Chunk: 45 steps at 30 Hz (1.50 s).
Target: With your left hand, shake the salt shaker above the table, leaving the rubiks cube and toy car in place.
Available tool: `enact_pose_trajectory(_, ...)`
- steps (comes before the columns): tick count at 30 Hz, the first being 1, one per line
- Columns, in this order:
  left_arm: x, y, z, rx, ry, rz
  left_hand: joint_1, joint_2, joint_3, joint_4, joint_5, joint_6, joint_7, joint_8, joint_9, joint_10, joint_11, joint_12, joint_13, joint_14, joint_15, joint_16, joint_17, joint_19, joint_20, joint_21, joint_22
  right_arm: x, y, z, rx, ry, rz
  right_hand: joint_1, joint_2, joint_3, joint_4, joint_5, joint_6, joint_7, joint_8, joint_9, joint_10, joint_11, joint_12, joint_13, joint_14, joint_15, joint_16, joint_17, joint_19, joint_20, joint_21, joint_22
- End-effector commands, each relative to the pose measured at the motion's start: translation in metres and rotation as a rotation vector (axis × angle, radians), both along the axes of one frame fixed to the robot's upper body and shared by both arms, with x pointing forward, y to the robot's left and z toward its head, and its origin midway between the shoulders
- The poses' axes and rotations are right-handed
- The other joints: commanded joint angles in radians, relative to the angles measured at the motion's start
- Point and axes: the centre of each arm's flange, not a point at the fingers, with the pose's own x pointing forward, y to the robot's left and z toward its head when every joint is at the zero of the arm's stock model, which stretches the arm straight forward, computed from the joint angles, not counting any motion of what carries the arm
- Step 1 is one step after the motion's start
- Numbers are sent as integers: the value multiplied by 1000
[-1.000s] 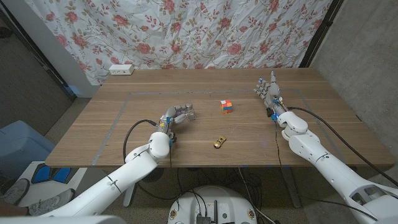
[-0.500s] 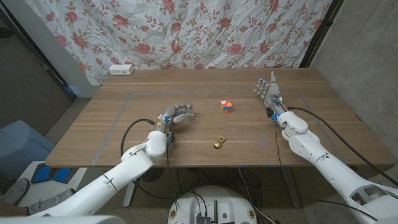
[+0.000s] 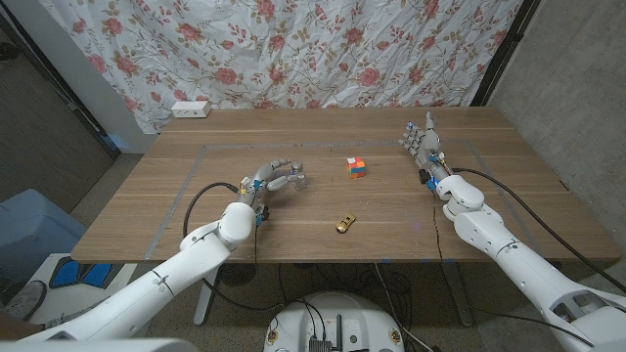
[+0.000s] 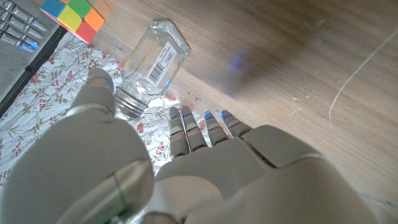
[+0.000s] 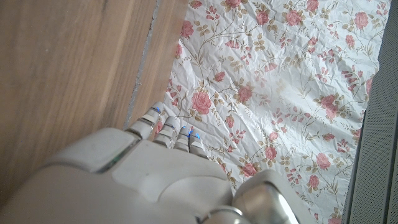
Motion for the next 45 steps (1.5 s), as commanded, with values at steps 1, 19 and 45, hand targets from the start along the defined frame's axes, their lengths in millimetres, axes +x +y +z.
enact_pose_trajectory(1, 1, 3, 9, 6, -15, -116, -24, -6, -11, 2, 0, -42, 15, -3, 0, -48, 15, -5, 1, -33, 13, 0, 2, -33, 3, 2, 2, 0, 0, 0, -2, 0, 3, 0, 102, -1, 6, 7, 0, 8, 4, 4, -5, -1, 7, 4, -5, -35, 4, 5, 7, -2, 6, 5)
enact_pose_trajectory(19, 6, 18, 19, -184, -78, -207, -123, 45, -18, 36, 1, -75, 47, 14, -2, -98, 42, 11, 1, -80, 30, 15, 2, -84, 8, 20, 3, 0, 0, 0, -1, 0, 3, 0, 102, -1, 6, 7, -1, 9, 3, 4, -6, -1, 7, 4, -6, -34, 4, 5, 7, -1, 6, 5)
enact_pose_trajectory(45, 21, 10, 50, -581, -59, -260, -155, 101, -4, 40, 6, -24, 52, 22, -2, -58, 34, 21, 0, -28, 12, 20, 1, -32, -11, 27, 3, 0, 0, 0, 0, 0, 0, 0, 102, -1, 6, 7, 0, 8, 4, 4, -5, -1, 7, 4, -6, -34, 4, 5, 7, -2, 6, 5)
